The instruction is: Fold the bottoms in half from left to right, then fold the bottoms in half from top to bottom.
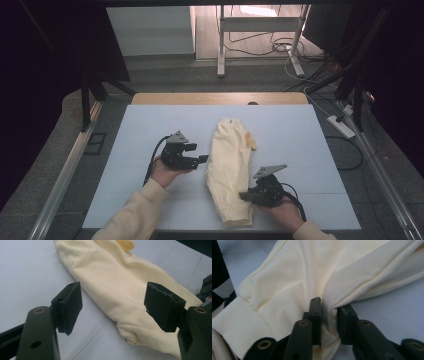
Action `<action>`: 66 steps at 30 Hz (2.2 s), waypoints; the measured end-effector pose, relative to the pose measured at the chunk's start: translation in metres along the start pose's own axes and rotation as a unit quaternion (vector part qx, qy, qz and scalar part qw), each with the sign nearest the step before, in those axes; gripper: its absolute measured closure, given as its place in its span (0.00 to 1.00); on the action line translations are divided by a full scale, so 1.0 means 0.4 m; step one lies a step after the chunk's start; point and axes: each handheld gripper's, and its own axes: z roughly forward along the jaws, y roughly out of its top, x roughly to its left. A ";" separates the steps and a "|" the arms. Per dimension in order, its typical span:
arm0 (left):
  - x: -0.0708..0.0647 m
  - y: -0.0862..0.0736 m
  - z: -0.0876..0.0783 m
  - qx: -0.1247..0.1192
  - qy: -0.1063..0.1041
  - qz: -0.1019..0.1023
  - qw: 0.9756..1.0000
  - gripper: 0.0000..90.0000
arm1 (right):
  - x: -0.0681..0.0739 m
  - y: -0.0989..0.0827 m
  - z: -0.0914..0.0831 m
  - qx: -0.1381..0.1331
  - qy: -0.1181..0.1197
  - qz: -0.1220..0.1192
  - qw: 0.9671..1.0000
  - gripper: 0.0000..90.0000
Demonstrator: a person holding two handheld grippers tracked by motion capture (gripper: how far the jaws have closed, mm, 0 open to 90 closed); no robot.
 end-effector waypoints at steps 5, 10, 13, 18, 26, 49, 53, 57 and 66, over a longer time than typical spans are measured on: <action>0.002 0.001 -0.001 -0.001 0.001 0.000 1.000 0.33 | -0.009 -0.001 -0.023 -0.036 -0.032 -0.004 0.999 0.59; 0.002 0.001 0.001 0.000 0.000 0.000 1.000 0.33 | -0.026 0.005 -0.040 -0.061 -0.055 -0.010 0.997 0.50; 0.002 0.001 0.002 0.000 0.000 0.001 1.000 0.33 | -0.038 0.009 -0.045 -0.076 -0.054 -0.011 0.996 0.48; 0.002 0.001 0.002 0.001 0.000 0.002 1.000 0.33 | -0.055 0.015 -0.056 -0.103 -0.066 -0.014 0.992 0.47; 0.000 0.001 0.002 0.000 0.000 0.002 1.000 0.33 | -0.077 0.021 -0.065 -0.122 -0.074 -0.011 0.990 0.45; 0.018 0.019 0.033 0.008 0.003 -0.002 1.000 0.30 | -0.127 0.071 -0.056 -0.134 -0.103 -0.010 0.985 0.43; 0.024 0.027 0.037 0.006 0.003 -0.007 1.000 0.28 | -0.134 0.084 -0.052 -0.136 -0.108 -0.009 0.985 0.43; 0.029 0.033 0.044 0.009 0.004 -0.011 1.000 0.27 | -0.141 0.103 -0.046 -0.142 -0.109 -0.009 0.984 0.43; 0.038 0.049 0.054 0.008 0.003 -0.007 1.000 0.26 | -0.155 0.135 -0.030 -0.150 -0.112 -0.007 0.982 0.41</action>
